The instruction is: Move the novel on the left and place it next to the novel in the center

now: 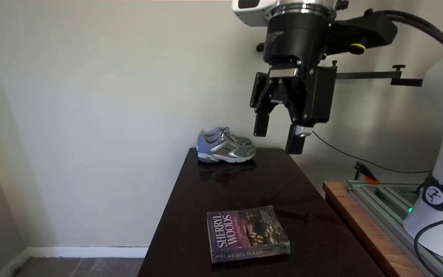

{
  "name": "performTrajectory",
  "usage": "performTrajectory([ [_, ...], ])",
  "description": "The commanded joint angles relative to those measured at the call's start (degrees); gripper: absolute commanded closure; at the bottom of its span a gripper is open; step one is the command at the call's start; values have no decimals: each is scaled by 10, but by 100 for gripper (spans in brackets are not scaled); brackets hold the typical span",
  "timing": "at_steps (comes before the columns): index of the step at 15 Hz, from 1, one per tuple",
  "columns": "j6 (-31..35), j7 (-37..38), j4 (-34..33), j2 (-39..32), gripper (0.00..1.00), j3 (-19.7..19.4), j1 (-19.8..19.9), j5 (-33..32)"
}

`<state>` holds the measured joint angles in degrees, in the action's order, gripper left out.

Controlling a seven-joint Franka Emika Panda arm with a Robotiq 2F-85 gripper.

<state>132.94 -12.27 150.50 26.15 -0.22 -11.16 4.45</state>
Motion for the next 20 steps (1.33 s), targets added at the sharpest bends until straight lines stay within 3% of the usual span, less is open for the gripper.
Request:
performTrajectory([
  [1,61,-47,8,-44,0,4,-20,21],
  [11,51,-23,7,-48,0,16,-10,5],
  [13,86,-45,21,-55,0,3,-4,6],
  [17,148,-63,43,-67,0,18,1,-29],
  [20,215,-89,51,-84,0,26,-27,-11],
])
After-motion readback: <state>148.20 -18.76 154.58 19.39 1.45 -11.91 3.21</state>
